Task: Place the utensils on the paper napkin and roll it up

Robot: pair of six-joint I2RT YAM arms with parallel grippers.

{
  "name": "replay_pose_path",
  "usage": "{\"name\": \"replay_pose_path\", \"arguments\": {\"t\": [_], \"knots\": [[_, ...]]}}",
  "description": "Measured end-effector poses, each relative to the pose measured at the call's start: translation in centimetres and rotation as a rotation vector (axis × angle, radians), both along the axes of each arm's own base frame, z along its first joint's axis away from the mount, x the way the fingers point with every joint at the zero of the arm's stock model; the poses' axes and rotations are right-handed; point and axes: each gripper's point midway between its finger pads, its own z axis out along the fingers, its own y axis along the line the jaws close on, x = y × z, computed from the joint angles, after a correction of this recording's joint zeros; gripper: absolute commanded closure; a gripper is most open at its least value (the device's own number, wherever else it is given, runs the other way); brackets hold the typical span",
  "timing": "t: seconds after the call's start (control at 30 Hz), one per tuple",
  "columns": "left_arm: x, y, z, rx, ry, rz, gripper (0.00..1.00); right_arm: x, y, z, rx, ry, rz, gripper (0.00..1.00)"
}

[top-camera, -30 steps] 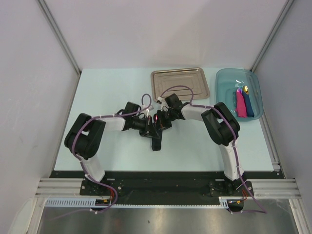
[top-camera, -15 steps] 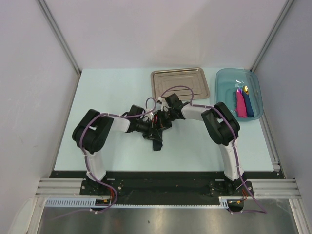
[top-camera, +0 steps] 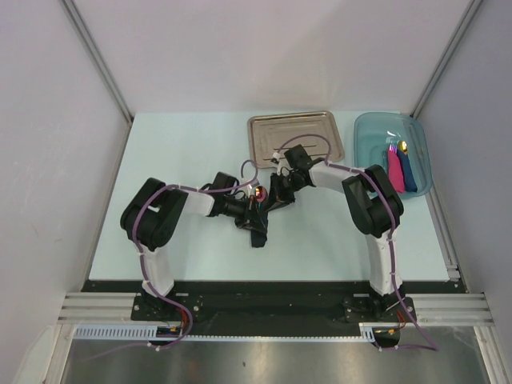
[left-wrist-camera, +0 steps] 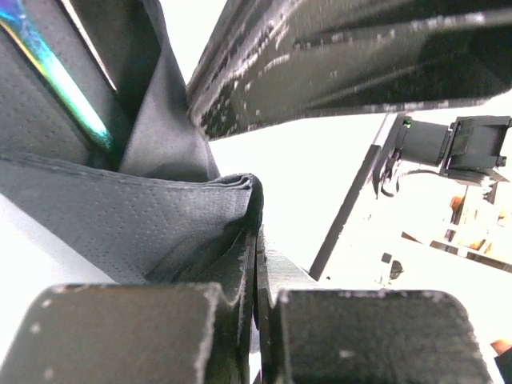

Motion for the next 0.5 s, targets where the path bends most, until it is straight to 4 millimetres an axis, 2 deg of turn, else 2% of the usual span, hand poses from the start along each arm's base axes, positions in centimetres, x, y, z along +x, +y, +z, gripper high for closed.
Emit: {"name": "replay_pose_path", "arguments": {"t": [0.07, 0.23, 0.33, 0.5], "knots": [[0.0, 0.0, 0.0, 0.002, -0.008, -0.009, 1.00, 0.1, -0.4, 0.0, -0.004, 0.006, -0.004, 0.78], [-0.1, 0.1, 0.0, 0.009, -0.033, -0.040, 1.00, -0.5, -0.1, 0.5, 0.027, 0.026, 0.000, 0.66], [-0.3, 0.2, 0.1, 0.011, -0.055, -0.061, 1.00, -1.1, 0.1, 1.3, 0.056, 0.042, 0.005, 0.62], [-0.5, 0.3, 0.1, 0.005, -0.076, -0.092, 0.99, -1.7, 0.7, 1.6, 0.086, 0.051, 0.020, 0.62]]}}
